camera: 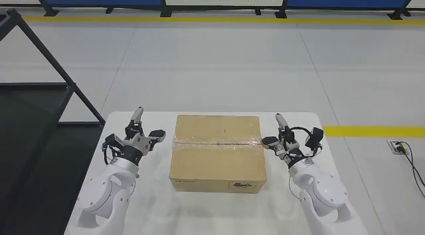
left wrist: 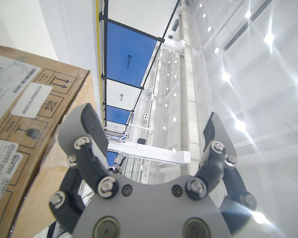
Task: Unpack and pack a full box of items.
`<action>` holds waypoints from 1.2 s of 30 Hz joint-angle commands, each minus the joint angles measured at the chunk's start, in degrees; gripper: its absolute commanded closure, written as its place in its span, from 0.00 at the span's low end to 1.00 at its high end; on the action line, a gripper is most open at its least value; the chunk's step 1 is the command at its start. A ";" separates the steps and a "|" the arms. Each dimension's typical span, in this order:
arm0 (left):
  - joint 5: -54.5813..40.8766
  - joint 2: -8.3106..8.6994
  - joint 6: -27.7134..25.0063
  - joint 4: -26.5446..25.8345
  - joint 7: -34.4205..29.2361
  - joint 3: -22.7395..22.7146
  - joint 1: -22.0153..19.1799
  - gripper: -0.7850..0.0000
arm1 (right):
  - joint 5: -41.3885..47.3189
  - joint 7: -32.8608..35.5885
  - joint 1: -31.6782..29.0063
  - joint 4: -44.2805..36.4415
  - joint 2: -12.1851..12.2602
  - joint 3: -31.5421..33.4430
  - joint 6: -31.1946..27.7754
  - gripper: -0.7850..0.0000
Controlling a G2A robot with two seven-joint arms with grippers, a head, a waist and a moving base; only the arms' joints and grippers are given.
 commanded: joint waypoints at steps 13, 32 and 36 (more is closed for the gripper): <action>0.03 0.01 -0.13 0.05 0.05 0.01 0.07 0.00 | -1.37 0.31 -0.40 0.03 -0.06 -0.59 -0.64 0.62; 0.36 -0.01 0.13 0.20 0.02 0.50 -0.26 0.00 | -5.56 3.88 -1.62 -0.94 0.59 -0.17 4.93 1.00; 0.43 -0.01 0.10 -0.10 0.06 0.48 -0.08 0.00 | -6.63 2.38 -0.58 -0.22 0.46 -1.02 5.90 1.00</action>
